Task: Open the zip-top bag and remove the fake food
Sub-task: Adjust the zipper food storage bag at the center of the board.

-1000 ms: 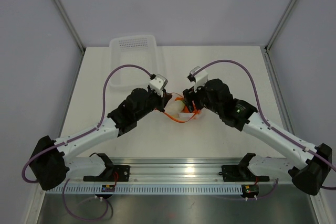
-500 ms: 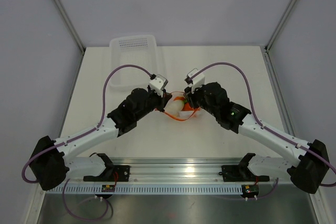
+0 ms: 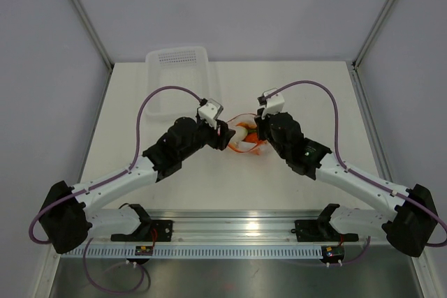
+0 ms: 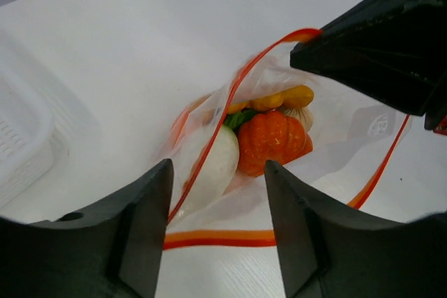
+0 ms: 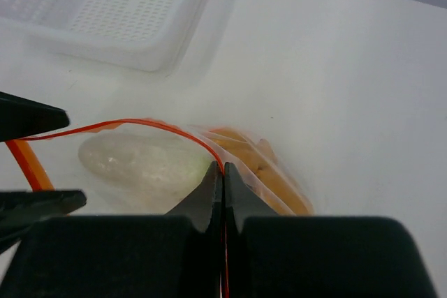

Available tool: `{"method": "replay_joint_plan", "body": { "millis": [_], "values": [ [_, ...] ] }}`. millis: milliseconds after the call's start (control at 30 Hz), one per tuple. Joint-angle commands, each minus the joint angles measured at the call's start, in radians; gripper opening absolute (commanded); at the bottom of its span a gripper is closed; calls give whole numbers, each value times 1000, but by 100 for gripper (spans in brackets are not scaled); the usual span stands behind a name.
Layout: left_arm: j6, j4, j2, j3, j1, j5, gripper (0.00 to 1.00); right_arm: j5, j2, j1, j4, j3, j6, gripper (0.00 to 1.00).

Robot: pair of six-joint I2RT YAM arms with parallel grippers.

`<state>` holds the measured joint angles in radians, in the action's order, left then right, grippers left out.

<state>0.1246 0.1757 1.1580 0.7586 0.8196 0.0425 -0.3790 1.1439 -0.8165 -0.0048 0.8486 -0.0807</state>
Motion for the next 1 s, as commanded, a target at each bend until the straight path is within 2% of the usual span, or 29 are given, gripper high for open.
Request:
{"method": "replay_joint_plan", "body": {
  "millis": [0,100,233,333,433,600,800,967],
  "values": [
    [4,74,-52,1,-2,-19,65,-219,-4,-3,28,26,-50,0],
    [15,84,-89,-10,-2,-26,75,-303,8,-3,31,35,-42,0],
    [-17,90,-119,-10,9,-76,78,-357,2,-3,54,23,-37,0],
    [-144,70,-68,27,128,22,77,-270,-32,-3,51,6,-42,0],
    [-245,38,-11,73,176,103,74,-244,-65,-3,29,1,-57,0],
    [-374,122,45,42,181,99,70,-157,-143,-4,48,-39,-36,0],
    [-439,168,146,96,181,141,63,-6,-182,-3,35,-63,-4,0],
    [-464,148,161,105,179,45,53,77,-193,-3,29,-71,7,0]
  ]
}}
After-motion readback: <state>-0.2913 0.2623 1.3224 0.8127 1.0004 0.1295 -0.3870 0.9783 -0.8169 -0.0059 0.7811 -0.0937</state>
